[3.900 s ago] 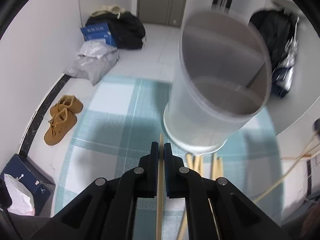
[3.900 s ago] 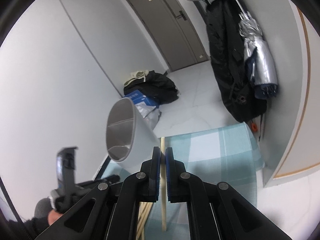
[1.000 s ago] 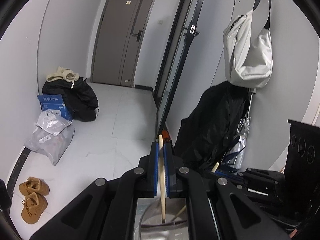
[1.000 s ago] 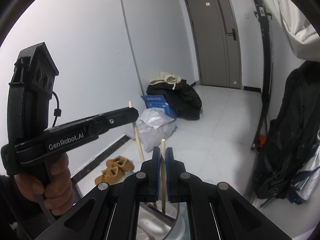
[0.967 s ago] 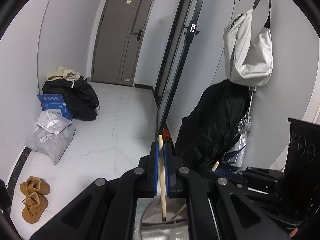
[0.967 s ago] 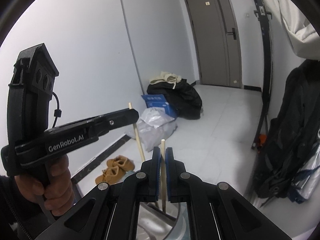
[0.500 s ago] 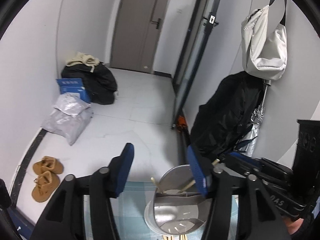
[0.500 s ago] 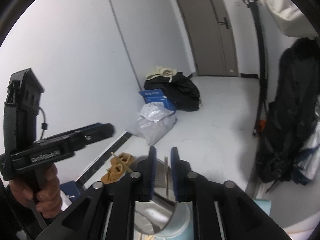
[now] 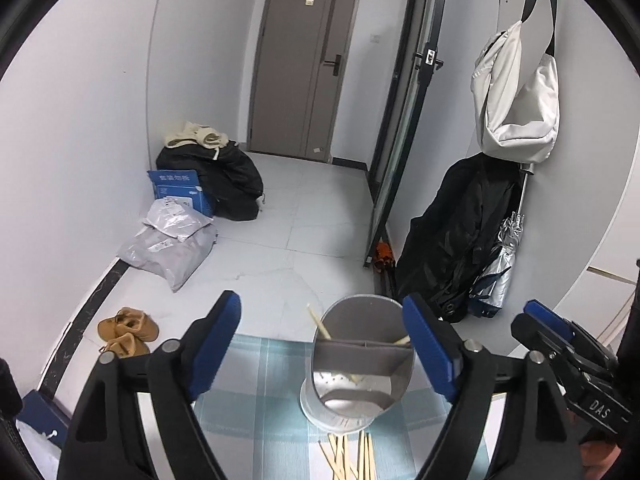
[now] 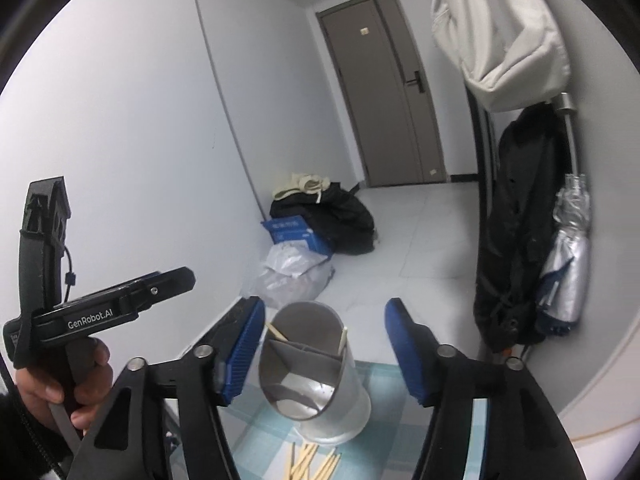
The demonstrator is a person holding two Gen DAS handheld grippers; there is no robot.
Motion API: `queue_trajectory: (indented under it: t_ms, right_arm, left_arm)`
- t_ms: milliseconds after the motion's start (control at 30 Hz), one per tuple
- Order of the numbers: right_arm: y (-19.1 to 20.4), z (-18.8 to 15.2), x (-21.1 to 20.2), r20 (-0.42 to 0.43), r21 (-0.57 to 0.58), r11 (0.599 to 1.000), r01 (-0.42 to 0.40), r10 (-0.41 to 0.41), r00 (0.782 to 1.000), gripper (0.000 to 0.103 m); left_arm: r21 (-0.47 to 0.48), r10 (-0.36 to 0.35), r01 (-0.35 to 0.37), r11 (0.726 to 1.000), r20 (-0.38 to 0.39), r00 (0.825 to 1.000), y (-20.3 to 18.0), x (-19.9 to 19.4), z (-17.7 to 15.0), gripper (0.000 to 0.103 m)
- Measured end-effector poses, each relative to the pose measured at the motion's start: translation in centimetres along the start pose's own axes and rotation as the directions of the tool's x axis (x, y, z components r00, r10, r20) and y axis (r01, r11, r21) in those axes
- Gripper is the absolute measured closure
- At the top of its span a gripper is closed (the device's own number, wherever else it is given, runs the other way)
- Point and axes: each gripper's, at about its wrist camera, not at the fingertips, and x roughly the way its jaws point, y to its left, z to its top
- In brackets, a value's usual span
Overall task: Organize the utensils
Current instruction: 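Open both tools to drop the chopsticks into the holder, then move both tools back down toward the remaining chopsticks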
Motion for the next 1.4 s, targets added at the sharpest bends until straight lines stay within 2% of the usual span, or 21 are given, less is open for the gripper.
queue_trajectory:
  t_ms: [100,133,400,500,767,1100,1267,1400]
  right_arm:
    - [0.4,-0.7,-0.8,0.016,0.012,1.000,0.007,-0.007,1.000,0.033]
    - [0.5,-1.2,-1.2,0.020,0.018,1.000,0.017,-0.018,1.000,0.028]
    - [1.5,-4.3,-2.2,0.047,0.016,0.998,0.060,-0.061,0.997,0.020]
    - [1.7,-5.6,-2.4,0.049,0.005,0.996,0.084,-0.084,0.995,0.018]
    - [1.5,-8.0,-2.7,0.029,-0.016,0.992,0.124,-0.124,0.992,0.016]
    - [1.4,-11.2,-0.2,-0.110,-0.058,0.989,0.135,-0.141,0.984,0.016]
    - [1.4,-12.3,1.2,-0.167,-0.072,0.990,0.124,-0.134,0.977,0.016]
    - [1.8,-13.3,3.0,-0.247,-0.075,0.992,0.099,-0.115,0.962,0.016]
  left_arm:
    - [-0.018,0.011,-0.011,1.000,0.013,1.000,0.2,-0.8,-0.9,0.016]
    - [-0.021,0.010,-0.009,1.000,0.017,1.000,0.3,-1.0,-1.3,0.014]
    - [-0.043,0.033,-0.031,0.999,0.038,0.999,1.0,-1.4,-5.3,0.004]
    - [-0.046,0.061,-0.059,0.997,0.049,0.997,1.5,-1.1,-6.5,0.004]
    - [-0.046,0.072,-0.072,0.996,-0.002,0.997,2.4,0.5,-9.1,0.004]
    - [-0.060,0.058,-0.063,0.996,-0.087,0.995,3.3,2.3,-10.8,0.004]
    - [-0.139,0.042,-0.062,0.988,-0.141,0.989,5.4,3.0,-10.6,0.004]
    - [-0.205,0.045,-0.078,0.976,-0.159,0.986,7.2,3.1,-10.4,0.004]
